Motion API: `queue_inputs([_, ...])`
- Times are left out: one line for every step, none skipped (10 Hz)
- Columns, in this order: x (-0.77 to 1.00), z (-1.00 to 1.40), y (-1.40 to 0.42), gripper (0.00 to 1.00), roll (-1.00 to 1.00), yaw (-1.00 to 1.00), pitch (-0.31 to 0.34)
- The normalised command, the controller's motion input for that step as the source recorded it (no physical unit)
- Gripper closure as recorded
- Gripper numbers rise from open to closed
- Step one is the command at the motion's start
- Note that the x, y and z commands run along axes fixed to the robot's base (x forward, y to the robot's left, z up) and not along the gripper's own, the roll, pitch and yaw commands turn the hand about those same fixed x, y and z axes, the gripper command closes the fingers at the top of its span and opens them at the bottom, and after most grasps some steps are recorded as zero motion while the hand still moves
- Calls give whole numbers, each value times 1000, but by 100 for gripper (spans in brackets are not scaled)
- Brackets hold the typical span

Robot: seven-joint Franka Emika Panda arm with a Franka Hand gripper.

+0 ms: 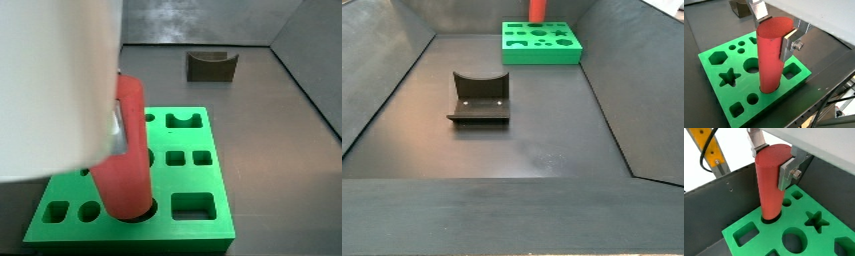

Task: Pick up the oval object. Move up. Place the oval object on the fixture. Regrasp the oval object. Move to above the board. Insert the oval object.
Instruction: Insert the oval object.

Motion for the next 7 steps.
queue_inputs([74, -297, 0, 100, 4, -31, -27])
queue_inputs([103, -383, 0, 100, 81, 0, -17])
queue_inputs([0, -291, 0, 100, 19, -74, -36])
queue_inputs([31, -371, -60, 100, 39, -80, -37])
queue_inputs([103, -486, -63, 100, 100, -111, -10])
queue_inputs([189, -489, -134, 100, 83, -149, -23])
queue_inputs([346, -366, -34, 100, 103, -374, 0])
